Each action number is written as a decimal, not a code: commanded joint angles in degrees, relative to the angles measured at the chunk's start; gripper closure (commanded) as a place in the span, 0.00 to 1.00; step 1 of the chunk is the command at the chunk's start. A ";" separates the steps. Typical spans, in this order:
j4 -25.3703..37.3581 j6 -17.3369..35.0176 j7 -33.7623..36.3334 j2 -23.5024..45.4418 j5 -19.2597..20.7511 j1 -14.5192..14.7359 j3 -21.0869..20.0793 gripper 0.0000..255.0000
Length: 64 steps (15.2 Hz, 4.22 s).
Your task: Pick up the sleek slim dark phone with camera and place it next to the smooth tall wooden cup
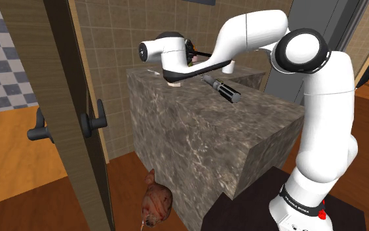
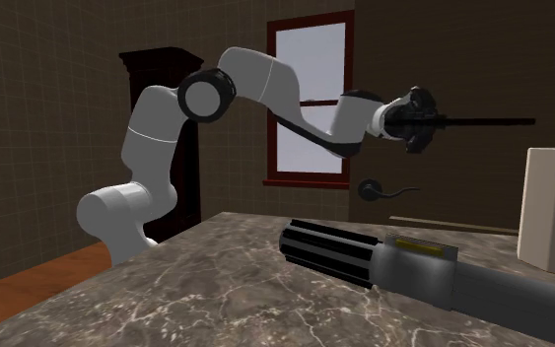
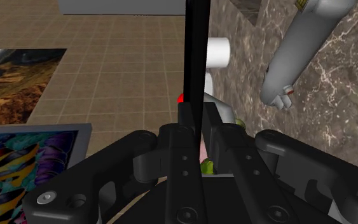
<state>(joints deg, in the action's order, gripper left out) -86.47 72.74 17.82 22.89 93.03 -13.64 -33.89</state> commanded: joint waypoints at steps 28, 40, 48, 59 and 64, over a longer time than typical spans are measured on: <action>-8.51 0.11 16.14 8.13 -0.42 0.34 1.22 1.00; -9.23 -0.99 21.55 13.77 1.33 -0.42 0.12 1.00; -8.39 -4.55 20.55 16.61 5.71 -5.67 -7.32 0.00; -6.64 -16.90 19.52 25.19 13.61 -9.71 -21.93 0.00; -7.34 -23.56 17.00 32.36 23.06 -15.04 -31.71 0.00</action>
<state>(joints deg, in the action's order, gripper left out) -94.57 43.77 36.44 52.91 123.94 -28.16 -63.94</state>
